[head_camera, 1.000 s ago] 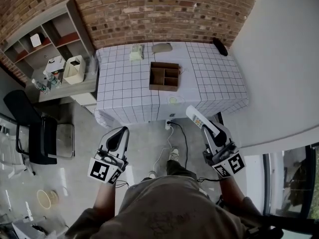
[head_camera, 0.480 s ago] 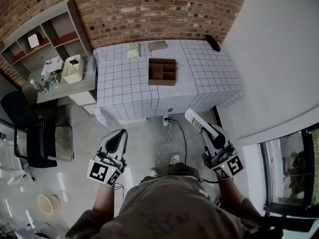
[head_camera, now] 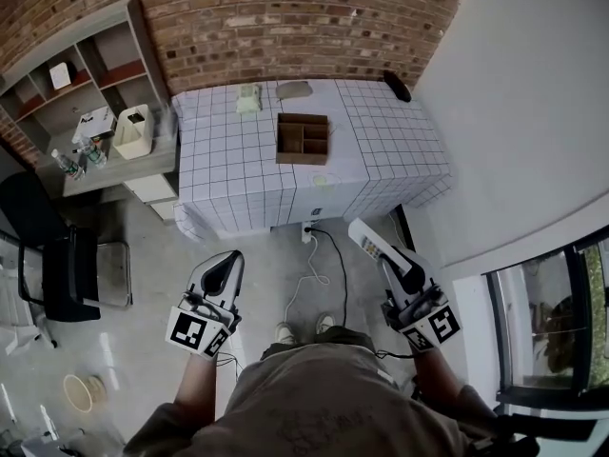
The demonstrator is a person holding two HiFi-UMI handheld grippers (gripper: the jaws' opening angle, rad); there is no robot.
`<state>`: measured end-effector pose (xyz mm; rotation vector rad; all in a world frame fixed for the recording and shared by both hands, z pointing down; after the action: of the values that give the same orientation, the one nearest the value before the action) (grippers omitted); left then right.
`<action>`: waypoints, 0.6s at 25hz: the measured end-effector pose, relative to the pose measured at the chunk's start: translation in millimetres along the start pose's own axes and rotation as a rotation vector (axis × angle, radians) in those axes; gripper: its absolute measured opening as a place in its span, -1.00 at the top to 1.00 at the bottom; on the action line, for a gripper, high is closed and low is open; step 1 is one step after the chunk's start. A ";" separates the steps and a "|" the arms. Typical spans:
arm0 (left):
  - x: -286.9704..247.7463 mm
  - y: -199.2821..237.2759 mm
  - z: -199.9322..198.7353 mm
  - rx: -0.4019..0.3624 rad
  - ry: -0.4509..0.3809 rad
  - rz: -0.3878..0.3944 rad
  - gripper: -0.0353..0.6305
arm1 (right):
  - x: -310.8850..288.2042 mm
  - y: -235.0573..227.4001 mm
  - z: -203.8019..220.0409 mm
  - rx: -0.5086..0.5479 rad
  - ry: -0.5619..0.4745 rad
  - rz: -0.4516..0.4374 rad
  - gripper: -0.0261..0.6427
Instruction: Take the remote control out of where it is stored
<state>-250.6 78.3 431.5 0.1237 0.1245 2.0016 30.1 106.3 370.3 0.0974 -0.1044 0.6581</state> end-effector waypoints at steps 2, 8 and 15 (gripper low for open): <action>1.5 -2.6 0.9 -0.001 0.003 0.001 0.88 | 1.0 3.6 -1.9 0.002 -0.002 -0.008 0.67; 4.5 -14.7 0.2 -0.009 0.001 -0.004 0.88 | 8.8 10.6 -2.7 0.009 -0.002 -0.037 0.67; 1.1 -27.1 -5.0 -0.027 -0.001 -0.028 0.88 | 11.5 2.0 -6.4 -0.002 -0.032 -0.072 0.67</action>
<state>-227.5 90.5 422.6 0.1049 0.0986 1.9750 38.3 115.6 365.6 0.1088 -0.1315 0.5851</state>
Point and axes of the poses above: the fingertips, and each gripper's own axes: x backward along the fingers, y to its left, z out of its underside, the point moved 2 cm from there along x, backward along the fingers, and after that the axes turned 15 degrees about -z, right-handed, at the moved point
